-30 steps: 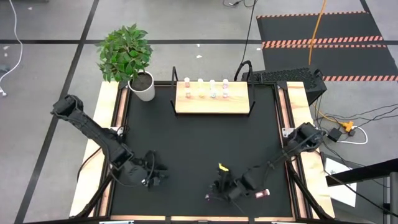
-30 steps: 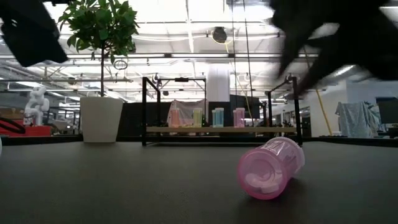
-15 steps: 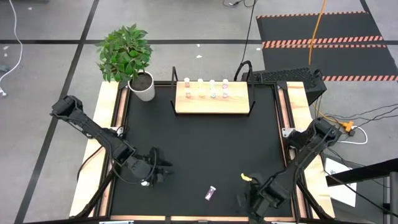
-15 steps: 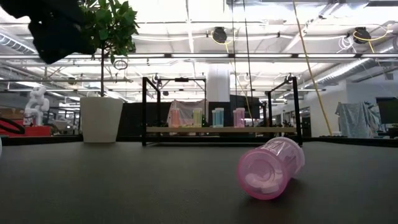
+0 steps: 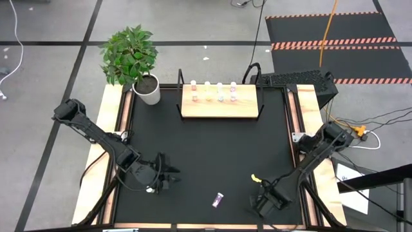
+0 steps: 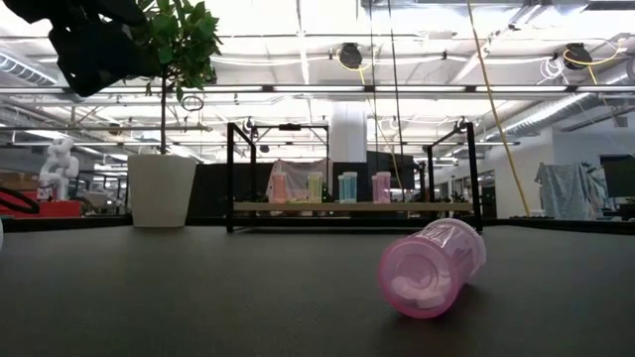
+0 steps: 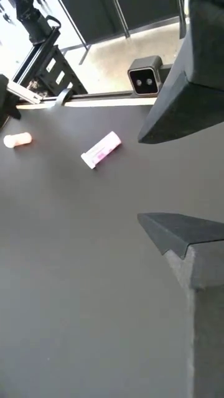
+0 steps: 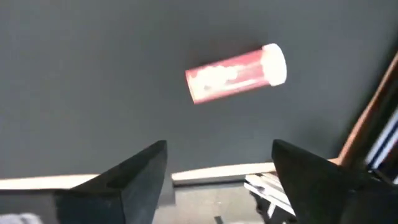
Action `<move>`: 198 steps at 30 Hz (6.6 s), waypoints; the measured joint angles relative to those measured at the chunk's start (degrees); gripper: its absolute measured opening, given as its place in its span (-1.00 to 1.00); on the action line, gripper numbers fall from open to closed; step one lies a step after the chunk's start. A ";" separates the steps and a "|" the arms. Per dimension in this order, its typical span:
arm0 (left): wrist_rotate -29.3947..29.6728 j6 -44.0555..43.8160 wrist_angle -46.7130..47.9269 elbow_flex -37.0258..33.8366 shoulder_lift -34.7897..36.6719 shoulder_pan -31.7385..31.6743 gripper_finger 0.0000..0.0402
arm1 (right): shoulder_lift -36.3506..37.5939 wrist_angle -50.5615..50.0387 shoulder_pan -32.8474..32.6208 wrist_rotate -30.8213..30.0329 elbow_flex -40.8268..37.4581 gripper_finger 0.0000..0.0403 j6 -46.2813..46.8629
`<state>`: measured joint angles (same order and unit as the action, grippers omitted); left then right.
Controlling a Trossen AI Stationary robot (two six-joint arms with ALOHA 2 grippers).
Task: Pick and place medicine bottles onto shelf by color
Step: Put the pink pill bottle on the shelf aligned with the other pink pill bottles
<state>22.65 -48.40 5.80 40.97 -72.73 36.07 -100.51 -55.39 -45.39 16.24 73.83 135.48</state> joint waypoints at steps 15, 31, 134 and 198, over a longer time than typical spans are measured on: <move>-0.65 -6.22 0.05 0.02 0.00 3.37 -0.04 | 0.92 33.43 5.52 8.07 -19.80 0.47 1.89; 0.01 -6.55 0.15 0.07 -0.02 2.53 -0.04 | 15.73 27.30 5.38 -1.12 -32.59 0.46 -0.21; -4.34 49.44 8.76 43.56 -23.12 -28.13 -0.09 | 27.85 61.24 31.17 -46.17 -22.53 -0.48 -140.84; -31.20 66.44 7.24 21.00 -20.72 -66.10 -0.38 | 27.87 53.94 48.79 -47.53 -26.26 0.28 -114.48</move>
<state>-8.55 18.04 13.05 61.97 -93.45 -30.02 -72.64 -1.45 3.40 -31.29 47.57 20.99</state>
